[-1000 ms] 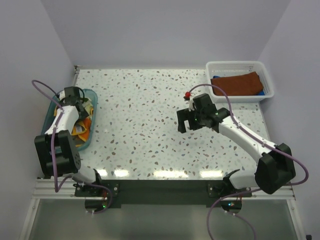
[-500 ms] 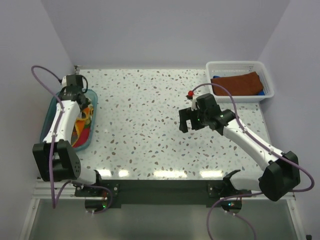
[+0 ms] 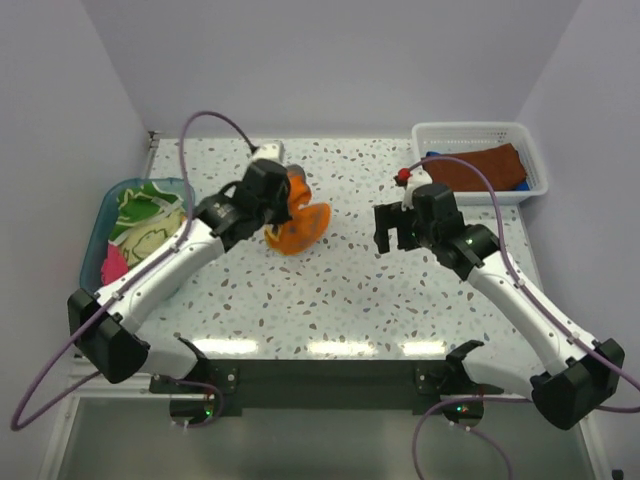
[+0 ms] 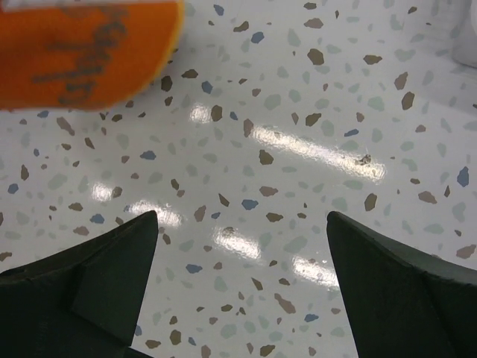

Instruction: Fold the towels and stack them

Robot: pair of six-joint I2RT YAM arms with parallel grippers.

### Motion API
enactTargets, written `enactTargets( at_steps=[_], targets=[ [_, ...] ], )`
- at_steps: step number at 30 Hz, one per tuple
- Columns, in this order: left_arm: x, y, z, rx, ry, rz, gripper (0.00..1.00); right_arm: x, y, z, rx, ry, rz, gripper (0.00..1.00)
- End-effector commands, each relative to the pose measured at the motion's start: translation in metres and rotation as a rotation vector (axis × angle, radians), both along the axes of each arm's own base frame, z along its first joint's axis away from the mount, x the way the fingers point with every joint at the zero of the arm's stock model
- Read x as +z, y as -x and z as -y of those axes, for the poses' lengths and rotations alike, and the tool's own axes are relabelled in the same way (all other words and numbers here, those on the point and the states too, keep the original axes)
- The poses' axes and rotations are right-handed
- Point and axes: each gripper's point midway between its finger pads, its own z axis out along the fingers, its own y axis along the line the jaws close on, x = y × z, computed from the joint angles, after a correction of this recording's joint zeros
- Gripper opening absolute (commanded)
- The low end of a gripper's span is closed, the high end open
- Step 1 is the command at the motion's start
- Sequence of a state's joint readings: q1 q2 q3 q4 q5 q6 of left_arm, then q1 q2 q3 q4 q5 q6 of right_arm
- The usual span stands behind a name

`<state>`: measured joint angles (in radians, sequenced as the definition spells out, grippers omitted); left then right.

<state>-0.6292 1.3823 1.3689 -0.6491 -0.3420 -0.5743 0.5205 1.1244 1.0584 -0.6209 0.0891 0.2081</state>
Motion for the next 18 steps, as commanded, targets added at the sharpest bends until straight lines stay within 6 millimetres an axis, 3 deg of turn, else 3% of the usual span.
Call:
enactTargets(
  at_steps=[1, 2, 4, 6, 7, 8, 10, 14, 18],
  targets=[
    [-0.046, 0.05, 0.053, -0.127, 0.021, -0.072, 0.25, 0.02, -0.006, 0.01, -0.039, 0.022, 0.061, 0.98],
    [-0.07, 0.064, 0.057, -0.14, 0.001, -0.109, 0.33, 0.017, -0.005, 0.009, -0.028, 0.021, 0.055, 0.98],
    [-0.085, 0.091, 0.078, -0.209, 0.004, -0.126, 0.52, 0.012, -0.003, 0.004, 0.005, 0.018, 0.04, 0.98],
    [-0.105, 0.108, 0.076, -0.2, -0.016, -0.154, 0.79, 0.003, 0.001, -0.001, 0.034, 0.01, 0.011, 0.98],
    [-0.106, 0.117, 0.077, -0.214, -0.008, -0.156, 0.84, -0.001, 0.001, -0.003, 0.043, 0.009, 0.0, 0.98],
    [-0.118, 0.124, 0.071, -0.204, -0.009, -0.184, 0.86, -0.006, 0.003, -0.004, 0.052, 0.007, -0.015, 0.98],
    [-0.119, 0.128, 0.063, -0.186, 0.008, -0.177, 0.87, -0.014, 0.005, -0.008, 0.073, 0.009, -0.04, 0.97],
    [-0.136, 0.124, 0.042, -0.128, -0.023, -0.172, 0.83, -0.048, 0.005, -0.012, 0.091, 0.05, -0.144, 0.92],
    [-0.149, 0.109, 0.049, -0.138, 0.008, -0.184, 0.76, -0.076, 0.009, -0.028, 0.137, 0.014, -0.23, 0.8]
  ],
)
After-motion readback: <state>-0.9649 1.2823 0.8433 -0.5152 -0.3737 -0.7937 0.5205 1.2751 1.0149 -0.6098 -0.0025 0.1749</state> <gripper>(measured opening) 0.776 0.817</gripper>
